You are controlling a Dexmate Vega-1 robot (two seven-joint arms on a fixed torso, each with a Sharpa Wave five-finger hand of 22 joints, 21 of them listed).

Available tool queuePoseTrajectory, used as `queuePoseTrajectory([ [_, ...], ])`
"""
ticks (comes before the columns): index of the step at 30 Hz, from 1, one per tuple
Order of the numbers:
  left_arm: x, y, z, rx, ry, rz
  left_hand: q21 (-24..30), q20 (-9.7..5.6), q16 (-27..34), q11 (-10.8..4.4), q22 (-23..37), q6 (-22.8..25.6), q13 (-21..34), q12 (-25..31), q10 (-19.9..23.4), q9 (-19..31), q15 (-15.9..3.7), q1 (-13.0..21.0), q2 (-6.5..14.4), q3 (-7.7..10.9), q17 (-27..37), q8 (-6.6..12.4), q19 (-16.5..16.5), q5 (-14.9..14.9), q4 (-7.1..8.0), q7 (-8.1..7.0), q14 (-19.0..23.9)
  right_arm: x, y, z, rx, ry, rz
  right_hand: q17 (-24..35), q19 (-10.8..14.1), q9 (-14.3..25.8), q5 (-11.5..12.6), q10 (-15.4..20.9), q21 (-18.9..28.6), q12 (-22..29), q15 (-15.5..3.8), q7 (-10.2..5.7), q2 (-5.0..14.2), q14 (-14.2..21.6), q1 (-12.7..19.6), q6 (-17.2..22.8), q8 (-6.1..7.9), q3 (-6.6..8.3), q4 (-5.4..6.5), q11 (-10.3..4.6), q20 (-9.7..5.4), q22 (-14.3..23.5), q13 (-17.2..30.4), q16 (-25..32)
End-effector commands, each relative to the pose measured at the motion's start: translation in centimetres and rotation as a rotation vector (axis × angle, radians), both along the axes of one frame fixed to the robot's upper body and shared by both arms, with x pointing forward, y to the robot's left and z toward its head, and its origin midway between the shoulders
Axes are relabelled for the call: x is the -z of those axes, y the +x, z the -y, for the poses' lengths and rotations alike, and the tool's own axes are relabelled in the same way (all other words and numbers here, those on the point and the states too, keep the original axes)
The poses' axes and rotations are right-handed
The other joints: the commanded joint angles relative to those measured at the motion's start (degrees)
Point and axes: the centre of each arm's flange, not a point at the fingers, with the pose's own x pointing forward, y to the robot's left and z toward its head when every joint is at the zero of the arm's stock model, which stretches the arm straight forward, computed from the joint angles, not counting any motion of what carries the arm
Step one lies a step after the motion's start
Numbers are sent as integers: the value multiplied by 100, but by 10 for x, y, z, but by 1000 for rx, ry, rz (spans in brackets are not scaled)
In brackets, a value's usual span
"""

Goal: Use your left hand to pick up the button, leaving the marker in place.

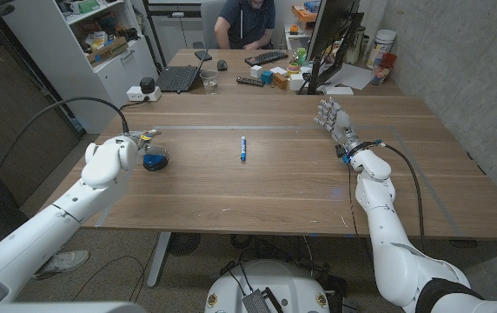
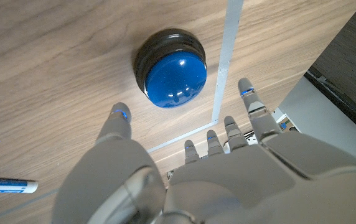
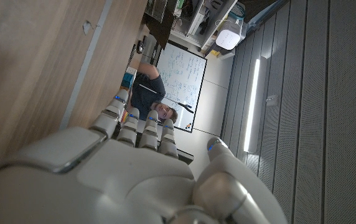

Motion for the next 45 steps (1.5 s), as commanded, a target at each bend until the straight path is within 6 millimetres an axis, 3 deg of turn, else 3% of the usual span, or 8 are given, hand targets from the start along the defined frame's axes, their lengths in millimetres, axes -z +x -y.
queuePoseTrajectory([
  [1, 7, 7, 6, -10, 34, -84, 27, 21, 10, 29, 11, 12, 7, 25, -66, 28, 39, 98, -20, -43, 24, 32, 74, 34, -3, -10, 16, -3, 2, -2, 1, -1, 7, 15, -2, 32, 42, 34, 37, 53, 1, -11, -23, 38, -25, 35, 55, -6, 10, 4, 29, 25, 22, 35],
  [13, 13, 12, 13, -41, 61, -184, 82, 6, 56, 97, 25, -80, 17, 47, -62, 26, 74, 197, -159, -176, 30, 4, 294, 96, -45, -4, 189, -3, 1, -4, 0, -1, 16, 12, 17, 32, 49, 52, 42, 58, -15, -12, -16, 71, -21, 41, 57, -10, 17, 4, 16, 25, 22, 44],
  [17, 14, 11, 16, -58, 92, -158, 303, -11, 145, 98, 59, -27, 29, 151, 150, 29, -66, 344, -195, -400, 51, 39, 941, 199, -47, -4, 600, -3, 0, -4, 3, -1, 20, 10, 18, 32, 52, 54, 42, 58, -17, -10, -13, 83, -17, 38, 56, -10, 18, 13, 15, 25, 22, 47],
  [20, 14, 12, 15, -63, 86, -153, 624, -70, 272, 77, 54, 307, 61, 302, 508, 36, -347, 632, -52, -526, 98, 122, 1875, 256, -30, -4, 1209, -3, 0, -4, 11, -10, 22, 8, 23, 32, 54, 49, 43, 56, -14, -11, -11, 89, -14, 41, 57, -11, 19, -17, 14, 24, 22, 47],
  [26, 17, 12, 14, -71, 62, -118, 1097, -982, 647, -38, -30, 1070, 135, 626, 1355, 34, -857, 1025, 282, -573, 297, 232, 3409, 184, 61, 16, 2374, -4, -2, -4, 15, -13, 31, 6, 21, 32, 57, 66, 41, 61, -12, -17, -11, 99, -10, 44, 58, -13, 19, -11, 13, 24, 21, 48],
  [32, 19, 12, 9, -62, 26, -100, 1261, -1478, 940, 51, -54, 1642, 202, 843, 1951, 32, -1190, 1400, 700, -423, 408, 298, 4087, 99, 53, 642, 3277, -7, -4, -5, 20, -19, 45, 5, 42, 32, 59, 67, 47, 61, -19, -15, -11, 115, -8, 53, 61, -16, 22, -7, 12, 24, 21, 52],
  [37, 20, 12, 7, -65, 6, -62, 1376, -1870, 1002, 175, -31, 2339, 285, 1052, 2562, 49, -1331, 2089, 1351, 30, 394, 421, 4368, -63, -93, 1210, 3961, -7, -3, -6, 17, -21, 41, 4, 48, 32, 61, 75, 48, 62, -31, -14, -12, 134, -6, 53, 60, -19, 22, -9, 15, 24, 21, 56],
  [45, 19, 12, 5, -58, 8, -12, 1585, -2137, 1089, 127, 0, 3145, 371, 1282, 3345, 54, -1503, 2927, 1689, 577, 360, 603, 4583, -112, -235, 1614, 4731, -8, -1, -8, 23, -33, 46, 2, 57, 32, 63, 83, 49, 64, -38, -18, -13, 148, -4, 57, 61, -23, 24, -27, 16, 23, 21, 58],
])
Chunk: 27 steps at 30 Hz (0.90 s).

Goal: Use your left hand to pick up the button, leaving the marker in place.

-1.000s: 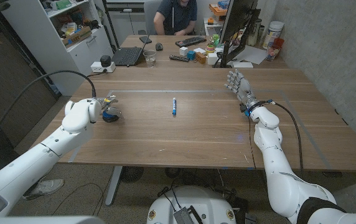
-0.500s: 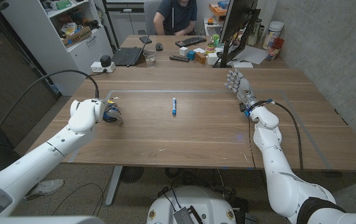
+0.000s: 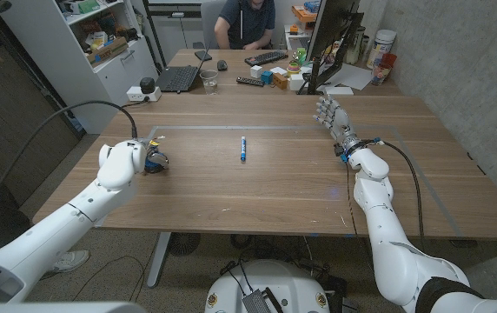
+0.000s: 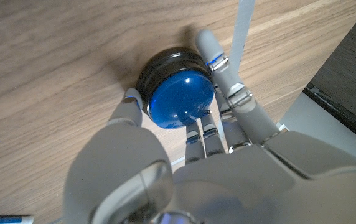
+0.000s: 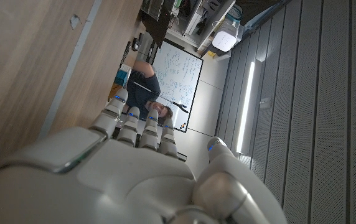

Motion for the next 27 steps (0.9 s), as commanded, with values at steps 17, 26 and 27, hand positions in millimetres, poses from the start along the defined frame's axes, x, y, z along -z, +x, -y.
queuePoseTrajectory([
  [17, -14, -10, -6, 46, -63, 120, 258, -231, 46, 9, 58, 506, 123, 128, 527, 32, -1181, 1659, 1036, 670, -82, 101, 168, 20, -218, 294, 1135, -3, 5, -4, 6, -15, 4, 13, 60, 32, 44, 62, 43, 15, -15, -34, -19, 68, -2, 90, 25, -12, 6, 28, 43, 21, 21, 27],
  [26, -23, -15, -4, 52, -54, 137, 294, -235, 21, 21, 65, 520, 134, 123, 548, 31, -1148, 1621, 996, 654, -96, 88, 171, 14, -170, 345, 1181, -4, 5, -5, 6, -13, 4, 13, 42, 32, 46, 49, 32, 9, -12, -68, -27, 67, -4, 113, 30, -23, 10, 12, 60, 19, 22, 22],
  [27, -25, -16, -4, 53, -59, 135, 297, -234, 19, 23, 66, 517, 136, 123, 550, 31, -1141, 1613, 992, 650, -97, 85, 170, 12, -163, 345, 1184, -4, 6, -5, 3, -14, 5, 12, 41, 32, 46, 48, 31, 8, -13, -70, -27, 68, -4, 116, 31, -23, 10, 12, 60, 19, 22, 22],
])
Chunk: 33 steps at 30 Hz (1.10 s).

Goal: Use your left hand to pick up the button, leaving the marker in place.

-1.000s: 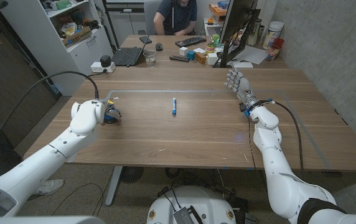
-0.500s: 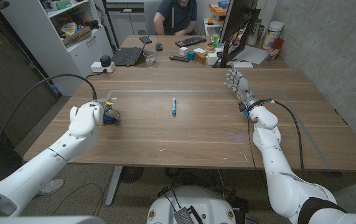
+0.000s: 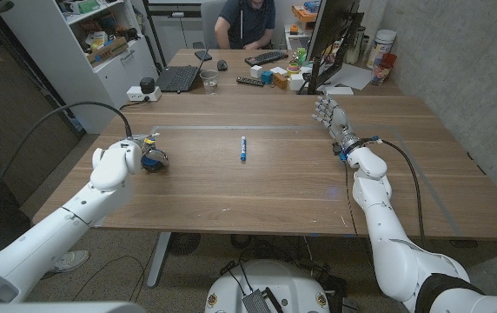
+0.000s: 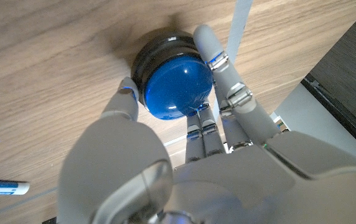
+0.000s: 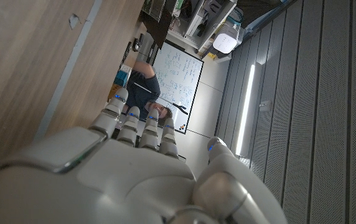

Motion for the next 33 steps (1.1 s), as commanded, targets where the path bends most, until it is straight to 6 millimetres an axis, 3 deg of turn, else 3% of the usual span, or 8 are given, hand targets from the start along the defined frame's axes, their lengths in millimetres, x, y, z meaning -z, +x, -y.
queuePoseTrajectory([
  [1, -14, -7, 1, 16, -5, 29, 49, -12, -11, -26, 14, 6, 46, 27, 96, 10, -1261, 1314, 1289, 531, 4, -8, 3, 18, -145, 65, 775, -1, 1, -2, 1, -3, 4, 12, 8, 32, 24, 29, 30, 9, -12, 4, -27, 68, -4, 43, 31, -24, 11, -9, 29, 19, 22, 21],
  [33, -66, -47, 14, 48, 12, 183, 166, -33, -75, -71, 33, 194, 100, 66, 314, 11, -1301, 1261, 1323, 544, -12, 7, -19, 7, -65, 59, 932, -1, 1, 1, 1, 8, 15, 10, -35, 32, 29, 28, 9, 7, -15, 4, -37, 63, -4, 48, 22, -49, 24, -3, 46, 18, 22, 9],
])
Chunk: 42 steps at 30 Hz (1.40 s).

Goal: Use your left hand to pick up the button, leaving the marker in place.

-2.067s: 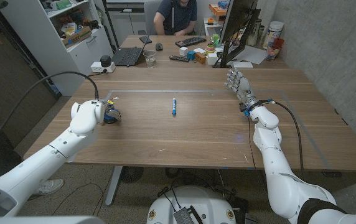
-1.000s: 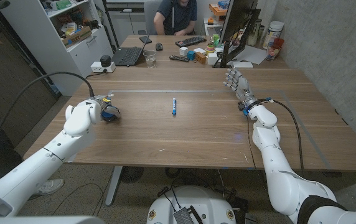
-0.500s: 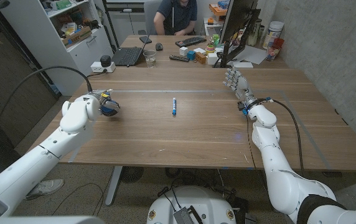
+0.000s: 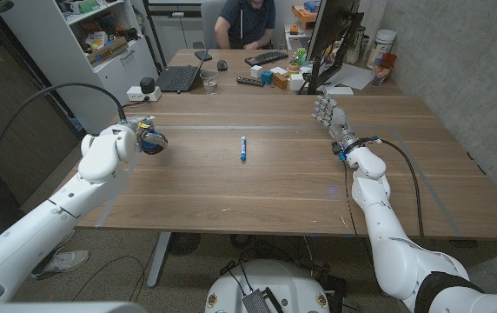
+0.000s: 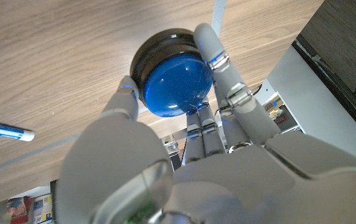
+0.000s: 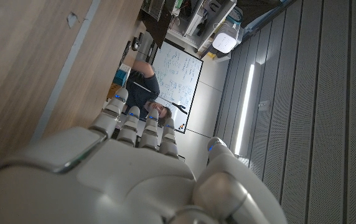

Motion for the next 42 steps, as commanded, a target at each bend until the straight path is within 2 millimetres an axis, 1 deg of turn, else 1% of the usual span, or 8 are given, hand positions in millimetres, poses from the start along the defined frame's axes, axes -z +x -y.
queuePoseTrajectory([
  [1, -19, -17, 5, 10, 3, 64, 42, -32, -10, -109, 14, 51, 32, 41, 149, 13, -1319, 1257, 1327, 496, 8, 9, -17, 28, -34, 25, 825, -1, 0, 2, 0, 2, 10, 9, 4, 32, 29, 27, 9, 6, -14, 3, -38, 64, -4, 50, 22, -27, 1, -4, 5, 17, 22, 9],
  [12, -25, -26, 10, 11, 18, 92, 76, -38, -43, -115, 18, 91, 52, 48, 203, 14, -1331, 1225, 1342, 499, 1, 8, -26, 23, -7, 16, 838, -1, -3, 4, -2, 6, 16, 8, -1, 32, 30, 23, 7, 4, -16, -3, -41, 60, -5, 48, 19, -36, 5, -9, 8, 17, 23, 5],
  [13, -26, -26, 9, 23, 4, 83, 80, -38, -45, -118, 18, 97, 53, 47, 204, 14, -1330, 1223, 1343, 500, 0, 10, -25, 23, -5, 14, 840, -1, -3, 4, -2, 7, 13, 8, -1, 32, 30, 15, 7, 0, -21, -4, -42, 59, -5, 48, 19, -38, 6, 10, 9, 17, 23, 4],
  [16, -26, -28, 10, 7, 19, 86, 88, -39, -54, -117, 19, 104, 58, 44, 205, 14, -1321, 1218, 1345, 503, -4, 8, -28, 22, -3, 15, 847, -1, -3, 5, -4, 8, 11, 8, 0, 32, 31, 15, 8, 0, -18, -2, -42, 60, -5, 45, 17, -40, 8, -6, 10, 17, 23, 3],
  [18, -25, -27, 10, 18, 6, 85, 97, -38, -61, -142, 20, 110, 63, 43, 213, 14, -1329, 1213, 1353, 506, -5, 6, -30, 22, 2, 12, 850, 0, -3, 5, 1, 10, 10, 8, 1, 32, 31, 22, 8, 3, -21, -2, -43, 60, -5, 46, 17, -42, 8, 0, 10, 17, 23, 3],
  [26, -26, -32, 11, 9, 16, 91, 127, -39, -99, -143, 22, 128, 79, 29, 219, 15, -1343, 1188, 1359, 513, -11, -3, -43, 20, 15, -3, 841, -1, -5, 6, -7, 11, 15, 7, -1, 32, 33, 26, 8, 5, -16, 2, -46, 61, -3, 49, 17, -47, 9, -10, 9, 17, 23, 2],
  [30, -25, -33, 11, 15, 7, 87, 137, -36, -108, -142, 22, 129, 85, 26, 226, 15, -1330, 1179, 1361, 514, -12, -8, -44, 18, 20, -3, 842, 0, -6, 7, -5, 17, 19, 7, 3, 32, 34, 24, 9, 4, -21, 3, -46, 62, -2, 51, 17, -50, 10, 12, 7, 17, 23, 1],
  [42, -23, -39, 10, 12, 8, 100, 174, -29, -132, -157, 23, 158, 103, 17, 254, 17, -1347, 1140, 1375, 520, -16, -16, -54, 15, 43, -8, 873, 2, -10, 8, -10, 16, 21, 6, 4, 32, 36, 31, 10, 6, -19, 1, -45, 66, 1, 56, 17, -56, 13, -7, 7, 16, 23, 1],
])
